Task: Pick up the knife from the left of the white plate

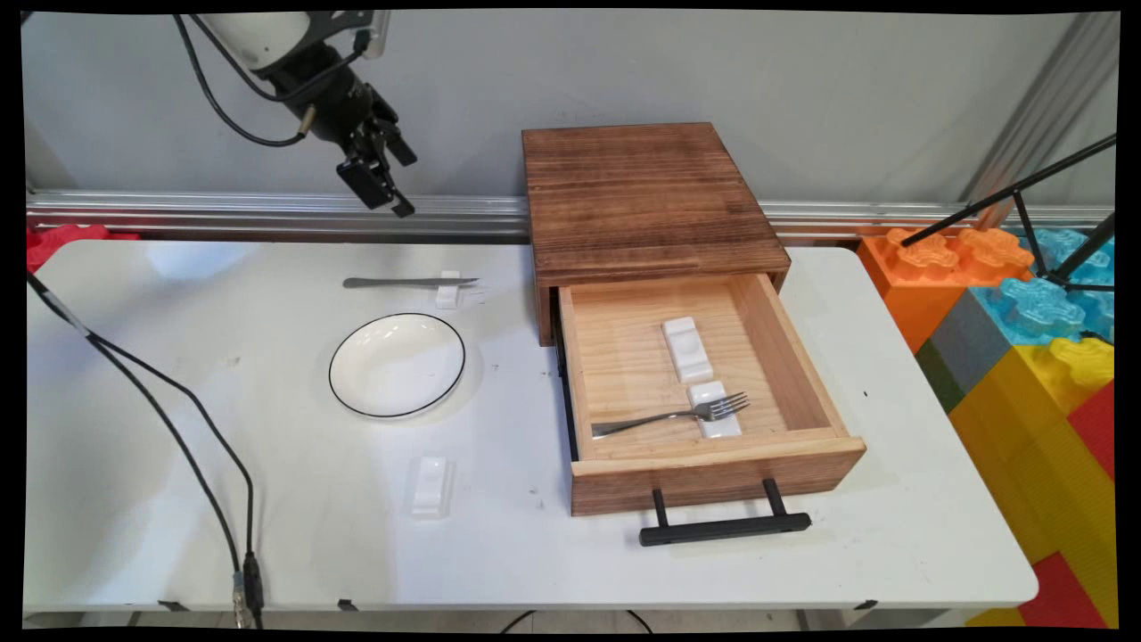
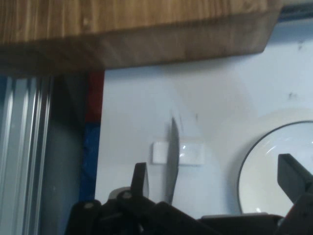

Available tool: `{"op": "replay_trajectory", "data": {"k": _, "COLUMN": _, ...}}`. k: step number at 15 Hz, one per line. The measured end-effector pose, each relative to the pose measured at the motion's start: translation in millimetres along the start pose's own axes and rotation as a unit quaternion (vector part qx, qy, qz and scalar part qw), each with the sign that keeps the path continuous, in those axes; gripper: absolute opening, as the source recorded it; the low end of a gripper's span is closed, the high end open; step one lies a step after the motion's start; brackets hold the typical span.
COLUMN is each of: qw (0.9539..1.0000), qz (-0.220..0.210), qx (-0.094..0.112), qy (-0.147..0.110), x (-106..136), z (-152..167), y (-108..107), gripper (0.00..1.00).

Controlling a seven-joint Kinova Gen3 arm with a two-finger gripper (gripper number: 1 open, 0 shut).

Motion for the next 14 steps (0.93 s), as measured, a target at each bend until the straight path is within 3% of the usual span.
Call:
{"op": "replay_trajectory", "data": {"k": 5, "qw": 0.9995, "qz": -0.013, "qx": -0.024, "qy": -0.017, "x": -40.4, "z": 24.3, "y": -33.7, "gripper": 1.00}}
{"op": "replay_trajectory", "data": {"k": 14, "qw": 0.9981, "qz": -0.013, "qx": -0.043, "qy": -0.043, "x": -92.6, "z": 69.7, "y": -57.1, "gripper": 1.00}}
